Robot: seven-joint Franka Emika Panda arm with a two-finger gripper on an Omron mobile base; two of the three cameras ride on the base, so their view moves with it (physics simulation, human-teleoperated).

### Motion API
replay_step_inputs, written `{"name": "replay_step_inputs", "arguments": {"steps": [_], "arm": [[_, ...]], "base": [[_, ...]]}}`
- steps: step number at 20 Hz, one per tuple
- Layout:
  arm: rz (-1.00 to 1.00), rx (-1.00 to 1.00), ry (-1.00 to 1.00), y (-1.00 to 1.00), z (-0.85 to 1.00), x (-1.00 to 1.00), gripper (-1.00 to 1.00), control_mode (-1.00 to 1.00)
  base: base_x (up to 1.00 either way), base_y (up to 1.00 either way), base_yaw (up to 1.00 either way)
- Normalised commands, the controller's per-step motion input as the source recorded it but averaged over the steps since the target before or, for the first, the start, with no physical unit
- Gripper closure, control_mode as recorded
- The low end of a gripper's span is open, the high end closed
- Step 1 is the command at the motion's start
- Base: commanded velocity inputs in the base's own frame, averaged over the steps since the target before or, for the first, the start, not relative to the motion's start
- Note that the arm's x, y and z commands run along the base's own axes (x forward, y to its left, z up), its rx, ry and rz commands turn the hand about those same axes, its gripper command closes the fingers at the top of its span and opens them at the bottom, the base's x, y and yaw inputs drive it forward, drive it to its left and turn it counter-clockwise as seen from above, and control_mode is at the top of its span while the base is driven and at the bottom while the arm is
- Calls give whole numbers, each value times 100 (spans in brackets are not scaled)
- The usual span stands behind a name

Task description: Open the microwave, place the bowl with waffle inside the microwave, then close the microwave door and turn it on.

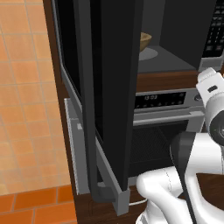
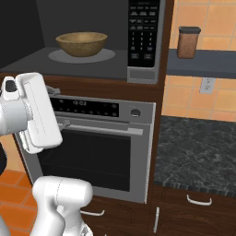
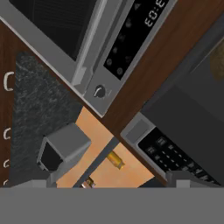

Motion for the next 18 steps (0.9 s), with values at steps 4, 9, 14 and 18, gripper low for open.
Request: {"name": "replay_step_inputs", "arguments": {"steps": [4,9,14,18], "arm": [[-26,-30,11,-10,-34,-18,-100,-100],[-29,-31,17,0,-28,-11,-100,-100],[-28,-31,9,-3,-32,-19,-100,-100],[-28,-32,2,-2,-30,-15,-100,-100]], "base": [[0,0,0],[0,0,0],[0,0,0],[0,0,0]]}}
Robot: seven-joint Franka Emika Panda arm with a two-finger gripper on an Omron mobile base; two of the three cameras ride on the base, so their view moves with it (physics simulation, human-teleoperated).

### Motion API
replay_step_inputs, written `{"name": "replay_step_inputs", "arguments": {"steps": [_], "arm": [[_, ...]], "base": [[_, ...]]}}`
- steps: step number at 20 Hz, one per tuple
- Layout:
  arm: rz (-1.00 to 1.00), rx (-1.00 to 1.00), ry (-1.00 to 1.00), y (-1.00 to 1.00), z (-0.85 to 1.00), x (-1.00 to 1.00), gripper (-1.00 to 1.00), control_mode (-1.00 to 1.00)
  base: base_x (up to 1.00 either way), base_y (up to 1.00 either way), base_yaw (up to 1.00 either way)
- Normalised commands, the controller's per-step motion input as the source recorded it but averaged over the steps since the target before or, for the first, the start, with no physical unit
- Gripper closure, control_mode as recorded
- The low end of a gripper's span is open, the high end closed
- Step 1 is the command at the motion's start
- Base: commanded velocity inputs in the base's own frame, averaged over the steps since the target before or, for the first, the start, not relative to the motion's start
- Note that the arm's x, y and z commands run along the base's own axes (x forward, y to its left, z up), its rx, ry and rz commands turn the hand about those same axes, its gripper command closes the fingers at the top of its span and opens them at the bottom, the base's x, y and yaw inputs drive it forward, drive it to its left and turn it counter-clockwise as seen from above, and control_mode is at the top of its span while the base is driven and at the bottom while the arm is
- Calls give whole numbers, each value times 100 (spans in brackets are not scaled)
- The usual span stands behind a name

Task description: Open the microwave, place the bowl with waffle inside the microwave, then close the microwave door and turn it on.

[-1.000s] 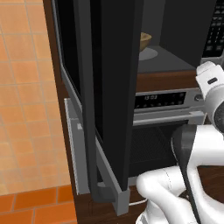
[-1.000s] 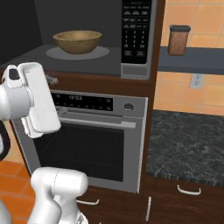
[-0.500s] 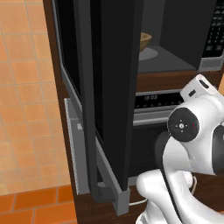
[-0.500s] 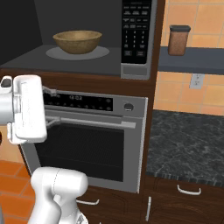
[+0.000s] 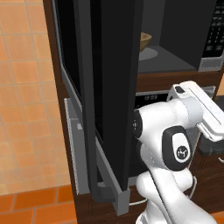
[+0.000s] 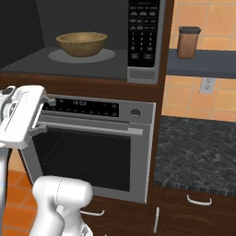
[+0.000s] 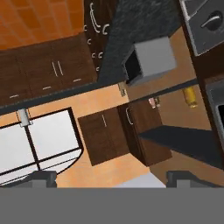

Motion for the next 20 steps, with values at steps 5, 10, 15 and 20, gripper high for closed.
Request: {"name": "replay_step_inputs", "arguments": {"steps": [5,10,15,20], "arm": [[-23,-27,-3,0,-9,-27,-100,-100],[-9,-19,-11,24,0,-55,-100,-100],[-7,-15,-4,46,-3,-38,-100,-100],[-7,-17,0,48,-18,-23,-100,-100]], "base": [[0,0,0],[0,0,0],[0,0,0],[0,0,0]]}}
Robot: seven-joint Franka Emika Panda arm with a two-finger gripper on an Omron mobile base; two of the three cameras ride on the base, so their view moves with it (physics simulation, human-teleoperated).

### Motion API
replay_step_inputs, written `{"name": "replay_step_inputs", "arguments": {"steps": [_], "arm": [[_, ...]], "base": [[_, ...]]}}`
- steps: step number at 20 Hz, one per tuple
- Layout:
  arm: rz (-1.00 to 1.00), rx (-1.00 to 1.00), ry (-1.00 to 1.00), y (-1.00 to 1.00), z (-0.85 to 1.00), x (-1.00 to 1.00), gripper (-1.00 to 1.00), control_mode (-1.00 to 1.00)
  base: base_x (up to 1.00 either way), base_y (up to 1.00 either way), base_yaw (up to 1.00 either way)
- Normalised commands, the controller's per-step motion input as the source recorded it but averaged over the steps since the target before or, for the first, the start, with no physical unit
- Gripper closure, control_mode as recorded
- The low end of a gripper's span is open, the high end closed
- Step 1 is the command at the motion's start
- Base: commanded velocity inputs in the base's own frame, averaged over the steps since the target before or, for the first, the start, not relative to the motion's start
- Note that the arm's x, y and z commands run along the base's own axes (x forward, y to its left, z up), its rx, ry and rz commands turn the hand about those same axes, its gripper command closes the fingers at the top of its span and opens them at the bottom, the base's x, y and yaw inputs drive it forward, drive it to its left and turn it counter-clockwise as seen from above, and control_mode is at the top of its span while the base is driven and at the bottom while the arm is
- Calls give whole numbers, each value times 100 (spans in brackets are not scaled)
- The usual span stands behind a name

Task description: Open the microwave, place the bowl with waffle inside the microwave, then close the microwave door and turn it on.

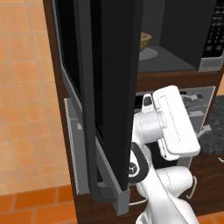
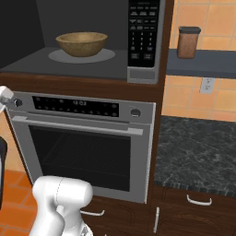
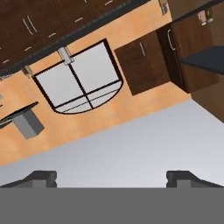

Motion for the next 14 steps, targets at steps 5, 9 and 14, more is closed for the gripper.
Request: {"name": "replay_step_inputs", "arguments": {"steps": [5,9,14], "arm": [[-6,-11,3,47,-32,-15,-100,-100],[-4,0,11,35,-39,-5,-100,-100],[0,2,13,24,-31,-9,-100,-100]], "base": [[0,0,0],[0,0,0],[0,0,0]]}}
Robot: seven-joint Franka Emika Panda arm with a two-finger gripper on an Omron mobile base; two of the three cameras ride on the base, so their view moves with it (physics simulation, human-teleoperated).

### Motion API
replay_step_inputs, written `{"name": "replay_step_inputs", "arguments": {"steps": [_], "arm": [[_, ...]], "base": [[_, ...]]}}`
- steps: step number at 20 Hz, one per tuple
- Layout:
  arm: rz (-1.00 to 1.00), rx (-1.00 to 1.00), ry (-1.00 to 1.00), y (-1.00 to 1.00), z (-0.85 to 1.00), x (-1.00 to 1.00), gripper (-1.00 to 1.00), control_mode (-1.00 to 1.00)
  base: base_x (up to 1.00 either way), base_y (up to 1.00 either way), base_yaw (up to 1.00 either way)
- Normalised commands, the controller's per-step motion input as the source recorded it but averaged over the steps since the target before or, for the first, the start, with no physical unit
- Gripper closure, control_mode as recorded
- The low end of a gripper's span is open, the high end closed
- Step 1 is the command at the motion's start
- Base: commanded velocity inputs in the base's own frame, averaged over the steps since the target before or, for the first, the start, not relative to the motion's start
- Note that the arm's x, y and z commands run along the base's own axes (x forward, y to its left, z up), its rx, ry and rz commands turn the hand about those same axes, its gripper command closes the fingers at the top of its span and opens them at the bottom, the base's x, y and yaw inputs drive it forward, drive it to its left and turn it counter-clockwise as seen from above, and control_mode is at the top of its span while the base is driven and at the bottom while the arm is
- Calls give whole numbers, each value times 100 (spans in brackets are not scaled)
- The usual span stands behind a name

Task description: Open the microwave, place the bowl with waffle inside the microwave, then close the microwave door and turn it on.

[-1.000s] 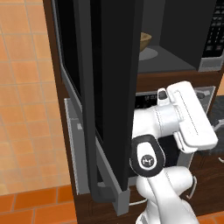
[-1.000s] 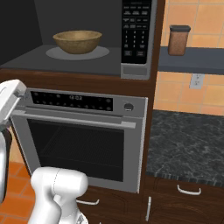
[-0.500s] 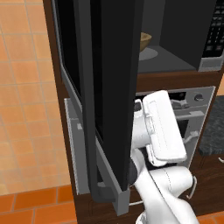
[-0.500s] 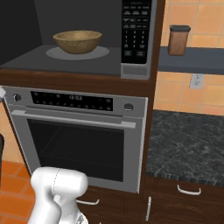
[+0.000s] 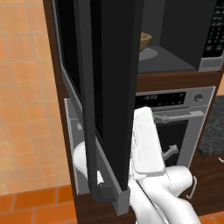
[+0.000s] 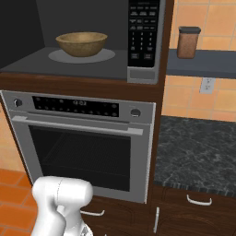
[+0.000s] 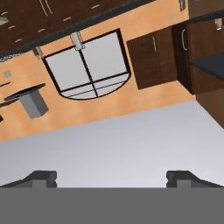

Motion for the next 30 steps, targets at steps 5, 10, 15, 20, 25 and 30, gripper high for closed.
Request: {"name": "replay_step_inputs", "arguments": {"steps": [5,10,15,20,25,30], "arm": [[0,9,23,29,-18,-6,-100,-100],[0,17,31,48,-9,0,-100,-100],[0,16,27,46,-35,10,-100,-100],[3,11,9,43,-47,27,-100,-100],[6,6,-3,49,-11,8,-100,-100],[9,5,-1,44,0,0,-100,-100]], "base": [[0,0,0],[0,0,0],[0,0,0],[0,0,0],[0,0,0],[0,0,0]]}}
